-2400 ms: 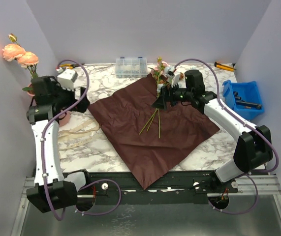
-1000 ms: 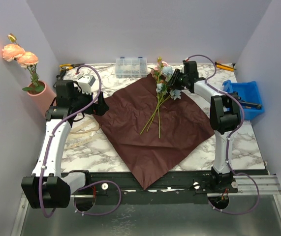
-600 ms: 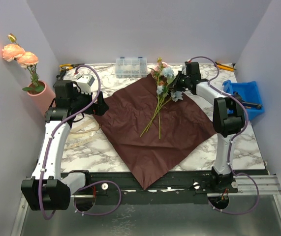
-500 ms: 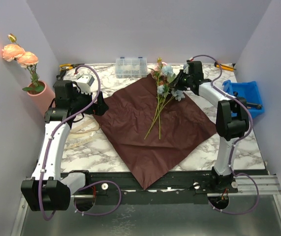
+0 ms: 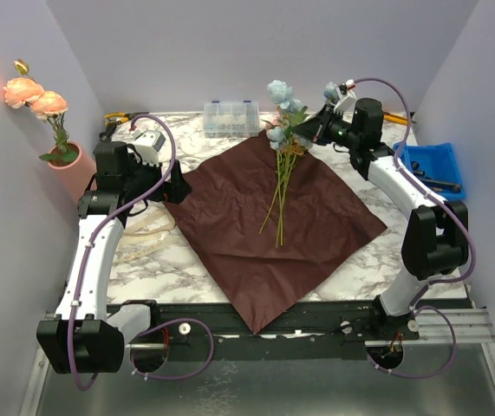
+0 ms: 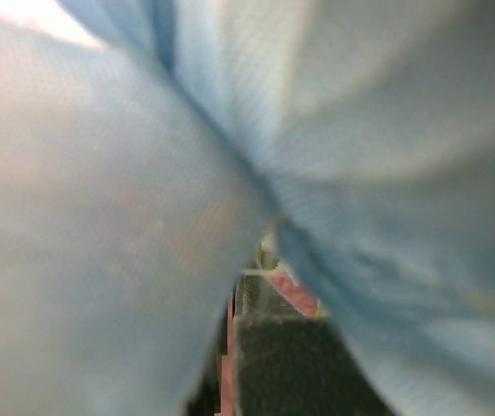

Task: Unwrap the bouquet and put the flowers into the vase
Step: Pick up the fake flower from the wrapping paper.

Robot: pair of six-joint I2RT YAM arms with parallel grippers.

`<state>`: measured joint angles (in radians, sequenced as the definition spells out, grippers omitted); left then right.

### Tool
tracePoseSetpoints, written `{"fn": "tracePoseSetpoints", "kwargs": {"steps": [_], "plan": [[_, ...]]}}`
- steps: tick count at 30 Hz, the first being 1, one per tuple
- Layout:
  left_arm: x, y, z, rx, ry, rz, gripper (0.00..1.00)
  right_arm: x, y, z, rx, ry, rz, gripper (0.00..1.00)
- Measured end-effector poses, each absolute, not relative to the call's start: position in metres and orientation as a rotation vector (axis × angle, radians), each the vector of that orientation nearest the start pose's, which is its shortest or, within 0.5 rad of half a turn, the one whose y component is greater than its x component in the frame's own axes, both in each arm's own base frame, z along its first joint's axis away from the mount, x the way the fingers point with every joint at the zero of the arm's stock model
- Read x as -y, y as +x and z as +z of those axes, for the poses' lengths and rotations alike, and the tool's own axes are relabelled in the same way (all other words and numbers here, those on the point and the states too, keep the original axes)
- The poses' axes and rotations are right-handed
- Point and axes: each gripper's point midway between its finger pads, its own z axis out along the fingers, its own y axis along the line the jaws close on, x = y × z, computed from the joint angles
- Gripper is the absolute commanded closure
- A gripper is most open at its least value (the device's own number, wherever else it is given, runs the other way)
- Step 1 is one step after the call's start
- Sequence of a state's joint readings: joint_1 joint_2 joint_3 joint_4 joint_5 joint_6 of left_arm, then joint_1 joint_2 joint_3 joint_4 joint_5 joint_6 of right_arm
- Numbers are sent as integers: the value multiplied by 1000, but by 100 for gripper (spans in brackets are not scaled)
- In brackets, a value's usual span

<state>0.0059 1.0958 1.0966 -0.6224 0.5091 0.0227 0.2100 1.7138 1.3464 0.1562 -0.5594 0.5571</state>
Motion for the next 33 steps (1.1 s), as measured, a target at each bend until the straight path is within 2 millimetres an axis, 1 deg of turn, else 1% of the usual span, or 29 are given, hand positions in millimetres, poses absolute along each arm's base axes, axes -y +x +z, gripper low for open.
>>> {"fn": "tracePoseSetpoints", "kwargs": {"steps": [4, 8, 10, 12, 14, 17, 18, 20, 21, 23, 25, 26, 28, 31, 33], "plan": [[87, 304, 243, -2124, 316, -565, 1, -232, 452, 277, -1819, -219, 1192, 99], [99, 299, 250, -2090, 366, -654, 1, -245, 430, 293, -1752, -361, 1328, 100], [109, 296, 257, -2057, 399, -722, 4, -250, 417, 299, -1717, -430, 1397, 99], [119, 295, 268, -2014, 425, -803, 8, -253, 406, 299, -1703, -464, 1453, 99], [128, 296, 277, -1976, 439, -876, 16, -254, 399, 296, -1702, -476, 1494, 100], [144, 302, 290, -1923, 441, -991, 30, -256, 394, 287, -1731, -453, 1526, 99], [153, 304, 295, -1904, 440, -1044, 34, -259, 392, 285, -1738, -448, 1535, 100], [162, 307, 300, -1882, 440, -1093, 39, -261, 385, 282, -1753, -436, 1548, 99], [171, 310, 305, -1863, 442, -1133, 40, -264, 380, 282, -1755, -439, 1556, 99], [182, 315, 309, -1843, 440, -1186, 42, -273, 368, 286, -1750, -464, 1575, 99], [193, 317, 311, -1829, 450, -1222, 43, -281, 357, 295, -1729, -501, 1588, 99], [203, 318, 311, -1828, 460, -1254, 44, -285, 352, 300, -1717, -517, 1592, 99], [217, 317, 311, -1821, 489, -1287, 45, -291, 342, 307, -1698, -549, 1604, 99], [239, 310, 314, -1803, 546, -1330, 48, -294, 337, 312, -1680, -570, 1608, 99], [249, 307, 318, -1783, 575, -1343, 48, -296, 334, 313, -1676, -582, 1613, 99]]}}
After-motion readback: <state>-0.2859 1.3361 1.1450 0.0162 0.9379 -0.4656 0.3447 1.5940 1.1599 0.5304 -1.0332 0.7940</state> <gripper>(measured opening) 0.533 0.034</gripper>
